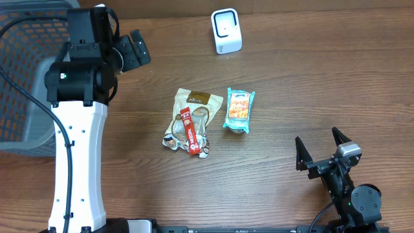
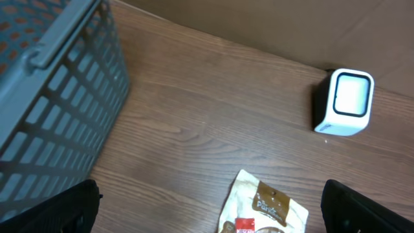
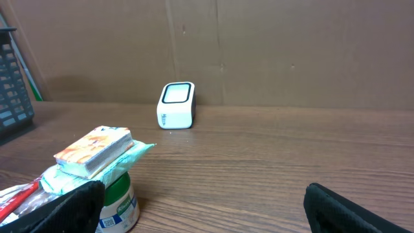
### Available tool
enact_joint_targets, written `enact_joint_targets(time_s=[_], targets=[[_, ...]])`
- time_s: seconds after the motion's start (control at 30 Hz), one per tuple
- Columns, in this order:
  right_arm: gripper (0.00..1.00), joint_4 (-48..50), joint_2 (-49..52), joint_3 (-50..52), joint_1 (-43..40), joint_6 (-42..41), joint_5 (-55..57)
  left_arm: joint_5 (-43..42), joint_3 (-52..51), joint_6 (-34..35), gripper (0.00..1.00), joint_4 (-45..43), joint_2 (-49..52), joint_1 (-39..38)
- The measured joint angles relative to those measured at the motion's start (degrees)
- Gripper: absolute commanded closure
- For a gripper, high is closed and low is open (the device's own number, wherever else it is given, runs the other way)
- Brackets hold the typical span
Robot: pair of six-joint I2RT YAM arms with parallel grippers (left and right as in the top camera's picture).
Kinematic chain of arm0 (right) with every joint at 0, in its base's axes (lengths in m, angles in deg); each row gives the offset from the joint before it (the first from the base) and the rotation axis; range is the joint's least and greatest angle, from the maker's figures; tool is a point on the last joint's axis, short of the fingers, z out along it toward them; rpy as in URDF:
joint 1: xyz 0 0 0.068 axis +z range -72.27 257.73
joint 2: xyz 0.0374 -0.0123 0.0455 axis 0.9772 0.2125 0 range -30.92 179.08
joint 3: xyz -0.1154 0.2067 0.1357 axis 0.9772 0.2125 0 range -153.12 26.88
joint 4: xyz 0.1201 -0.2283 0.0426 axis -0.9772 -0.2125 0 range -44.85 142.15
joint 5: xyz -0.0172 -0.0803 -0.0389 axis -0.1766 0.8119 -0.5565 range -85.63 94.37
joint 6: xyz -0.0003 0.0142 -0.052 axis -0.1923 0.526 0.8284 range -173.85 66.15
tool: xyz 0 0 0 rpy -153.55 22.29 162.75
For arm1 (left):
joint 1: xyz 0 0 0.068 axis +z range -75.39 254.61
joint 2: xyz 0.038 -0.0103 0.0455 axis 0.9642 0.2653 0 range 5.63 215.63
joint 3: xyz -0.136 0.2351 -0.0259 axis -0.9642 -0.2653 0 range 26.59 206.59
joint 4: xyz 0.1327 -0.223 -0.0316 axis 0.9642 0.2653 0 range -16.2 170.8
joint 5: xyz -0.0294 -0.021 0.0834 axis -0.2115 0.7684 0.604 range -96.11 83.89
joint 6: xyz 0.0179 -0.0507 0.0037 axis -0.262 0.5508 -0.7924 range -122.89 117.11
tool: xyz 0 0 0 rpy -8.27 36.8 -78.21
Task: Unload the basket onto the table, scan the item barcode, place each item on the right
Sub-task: 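Release the items beside the snack pack and raise the left gripper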
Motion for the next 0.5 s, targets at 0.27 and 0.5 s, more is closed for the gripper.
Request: enact_joint_targets(time_s=[0.27, 0.5], targets=[[0.0, -0.02, 0.0, 0.0, 0.0, 0.02, 0.0, 0.0, 0.0, -0.2, 0.0, 0.66, 0.0, 0.0], [0.0, 0.02, 0.0, 0.0, 0.0, 0.0, 0.0, 0.0, 0.0, -0.2, 0.0, 0.63, 0.0, 0.02]])
